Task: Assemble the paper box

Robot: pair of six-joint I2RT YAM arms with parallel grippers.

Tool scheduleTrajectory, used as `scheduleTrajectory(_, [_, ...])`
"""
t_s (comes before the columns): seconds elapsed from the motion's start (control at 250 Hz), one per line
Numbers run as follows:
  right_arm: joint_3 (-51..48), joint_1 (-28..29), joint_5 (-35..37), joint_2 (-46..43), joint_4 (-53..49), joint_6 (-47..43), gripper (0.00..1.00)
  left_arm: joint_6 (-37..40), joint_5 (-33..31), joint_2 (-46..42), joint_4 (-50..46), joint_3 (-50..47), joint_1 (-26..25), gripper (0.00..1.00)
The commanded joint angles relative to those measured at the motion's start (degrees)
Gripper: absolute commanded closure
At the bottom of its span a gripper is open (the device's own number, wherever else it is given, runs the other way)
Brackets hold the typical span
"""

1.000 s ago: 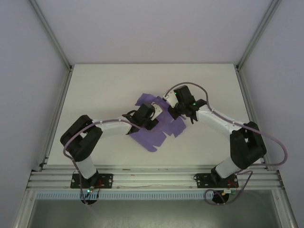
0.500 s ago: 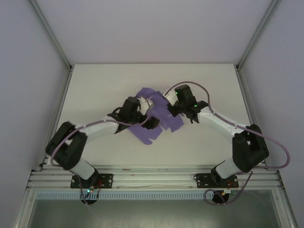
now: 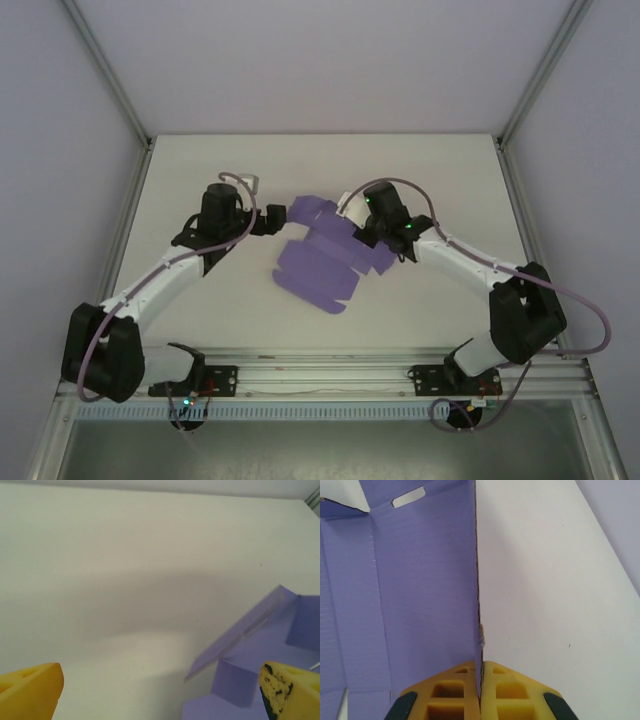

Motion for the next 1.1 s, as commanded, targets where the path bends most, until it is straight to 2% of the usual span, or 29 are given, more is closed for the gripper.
scheduleTrajectory(0.0, [2.32,0.82,0.79,0.75,0.05,-6.61,1.00,7.28,11.93,3.40,-1.23,3.80,0.54,0.00])
scheduleTrajectory(0.072, [4.41,0.83,0.96,1.66,-2.58,-6.97,1.00,11.82,15.77,5.69,-3.24,5.71,0.59,0.00])
scheduleTrajectory(0.168, [5.83,1.05,2.41,2.76,-4.05,-7.12,1.00,13.31,16.53,7.99,-3.31,6.72,0.56,0.00])
scheduleTrajectory(0.248, [6.61,1.20,3.09,3.59,-4.80,-7.11,1.00,14.74,20.95,9.74,-2.95,7.24,0.52,0.01])
scheduleTrajectory(0.32, [7.01,1.37,3.29,3.90,-5.39,-7.05,1.00,14.36,21.23,11.51,-1.91,7.79,0.48,0.08])
scheduleTrajectory(0.4, [6.22,1.53,2.42,2.91,-4.69,-7.23,1.00,14.58,18.97,14.08,-3.71,9.88,0.51,0.30])
scheduleTrajectory(0.476, [5.66,1.58,1.15,1.80,-4.65,-7.38,1.00,15.71,19.56,15.97,-4.52,11.49,0.49,0.51])
scheduleTrajectory(0.528, [5.78,1.53,0.43,1.34,-5.64,-7.40,1.00,15.79,20.41,16.51,-3.40,11.54,0.49,0.71])
scheduleTrajectory(0.588, [6.22,1.53,0.35,1.42,-7.30,-7.30,1.00,15.67,20.58,16.43,-1.25,10.81,0.48,1.00])
scheduleTrajectory(0.676, [7.05,1.31,2.79,2.22,-9.42,-6.35,0.93,15.96,19.72,14.85,1.82,8.67,0.36,1.00])
scheduleTrajectory(0.787, [7.49,0.34,3.80,3.03,-12.40,-5.41,0.76,17.22,18.83,11.65,4.58,5.55,0.37,1.00])
scheduleTrajectory(0.931, [7.62,-1.11,3.51,3.63,-14.66,-5.31,0.75,19.53,18.15,7.91,5.67,2.48,0.35,1.00])
scheduleTrajectory(1.023, [7.50,-1.78,2.45,3.80,-13.24,-5.20,0.76,20.66,18.87,6.97,4.61,2.27,0.28,1.00])
scheduleTrajectory(1.095, [7.54,-1.77,2.47,3.73,-12.10,-5.03,0.78,21.02,16.96,7.26,2.92,2.89,0.12,1.00])
